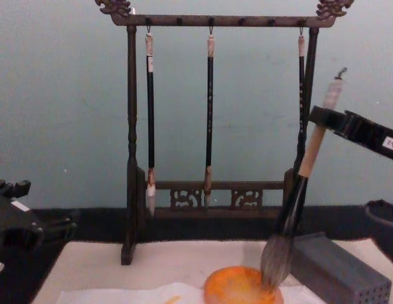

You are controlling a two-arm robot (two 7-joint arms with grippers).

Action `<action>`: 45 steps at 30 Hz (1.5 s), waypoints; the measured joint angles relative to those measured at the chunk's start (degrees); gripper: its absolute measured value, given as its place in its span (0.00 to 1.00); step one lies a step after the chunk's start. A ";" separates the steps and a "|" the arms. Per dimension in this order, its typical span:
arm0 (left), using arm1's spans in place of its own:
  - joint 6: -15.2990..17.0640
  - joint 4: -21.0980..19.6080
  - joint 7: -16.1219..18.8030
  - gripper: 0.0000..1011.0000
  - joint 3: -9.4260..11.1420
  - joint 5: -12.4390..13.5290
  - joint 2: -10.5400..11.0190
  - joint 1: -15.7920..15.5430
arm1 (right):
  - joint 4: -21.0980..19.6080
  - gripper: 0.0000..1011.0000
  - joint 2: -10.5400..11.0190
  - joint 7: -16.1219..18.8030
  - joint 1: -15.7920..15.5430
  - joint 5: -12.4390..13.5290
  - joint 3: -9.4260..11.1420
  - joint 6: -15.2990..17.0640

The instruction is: Pick up the brush from the inkstone, write on the paper, then place the brush back to its original position.

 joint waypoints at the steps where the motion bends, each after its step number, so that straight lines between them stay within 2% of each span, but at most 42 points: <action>1: 0.00 0.00 0.00 0.99 0.00 0.00 0.00 0.00 | -0.18 0.18 0.14 0.17 0.06 -0.51 -0.14 -0.10; 5: 0.00 0.00 0.00 0.99 0.00 0.00 0.00 0.00 | -1.16 0.18 0.79 1.26 0.39 -3.52 -0.85 -0.51; 7: 0.00 0.00 0.00 0.99 0.00 0.00 0.00 0.00 | -1.31 0.18 0.84 1.35 0.42 -3.87 -0.94 -0.56; 9: 0.00 0.00 0.00 0.99 0.00 0.00 0.00 0.00 | -2.04 0.18 1.07 1.84 0.47 -5.91 -1.45 -1.05; 15: 0.00 0.00 0.00 0.99 0.00 0.00 0.00 0.00 | -3.54 0.18 1.71 3.24 -0.13 -8.82 -2.20 -1.66; 23: 0.00 0.00 0.00 0.99 0.00 0.00 0.00 0.00 | -5.70 0.18 3.44 6.23 -2.75 -11.12 -2.47 -2.90; 32: 0.00 0.00 0.00 0.99 0.00 0.00 0.00 0.00 | -8.30 0.18 4.87 9.85 -5.63 -11.90 -2.12 -3.46; 39: 0.00 0.00 0.00 0.99 0.00 0.00 0.00 0.00 | -9.65 0.18 4.72 10.80 -6.68 -13.35 -1.98 -4.07; 45: 0.00 0.00 0.00 0.99 0.00 0.00 0.00 0.00 | -9.68 0.18 3.44 11.31 -6.72 -15.42 -2.32 -5.05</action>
